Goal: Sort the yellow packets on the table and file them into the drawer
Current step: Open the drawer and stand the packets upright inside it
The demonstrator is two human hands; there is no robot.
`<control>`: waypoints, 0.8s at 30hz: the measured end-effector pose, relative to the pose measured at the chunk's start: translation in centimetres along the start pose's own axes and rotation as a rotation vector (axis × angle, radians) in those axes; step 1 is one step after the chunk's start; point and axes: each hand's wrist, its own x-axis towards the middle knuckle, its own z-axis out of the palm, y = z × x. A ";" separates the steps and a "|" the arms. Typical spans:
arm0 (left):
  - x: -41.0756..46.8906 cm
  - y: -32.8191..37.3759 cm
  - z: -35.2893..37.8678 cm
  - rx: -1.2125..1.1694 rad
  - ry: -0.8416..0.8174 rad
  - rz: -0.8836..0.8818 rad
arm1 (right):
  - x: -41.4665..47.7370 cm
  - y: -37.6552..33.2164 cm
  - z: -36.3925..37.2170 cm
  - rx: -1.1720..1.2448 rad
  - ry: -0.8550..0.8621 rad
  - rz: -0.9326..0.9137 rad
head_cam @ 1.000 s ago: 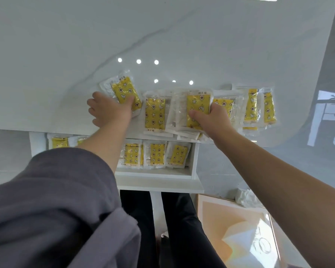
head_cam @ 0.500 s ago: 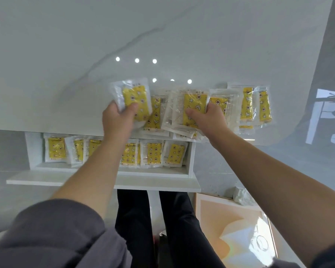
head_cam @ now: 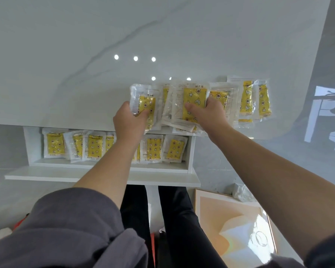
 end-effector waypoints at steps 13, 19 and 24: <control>-1.1 -10.8 -6.9 0.023 -0.470 -0.088 | -3.8 2.9 4.4 -0.120 -0.460 0.062; 0.2 -14.3 -2.8 0.092 -0.449 -0.146 | -2.8 9.8 7.9 -0.162 -0.341 0.200; 1.9 -15.1 1.7 0.135 -0.464 -0.136 | -0.7 13.3 9.6 -0.139 -0.031 0.302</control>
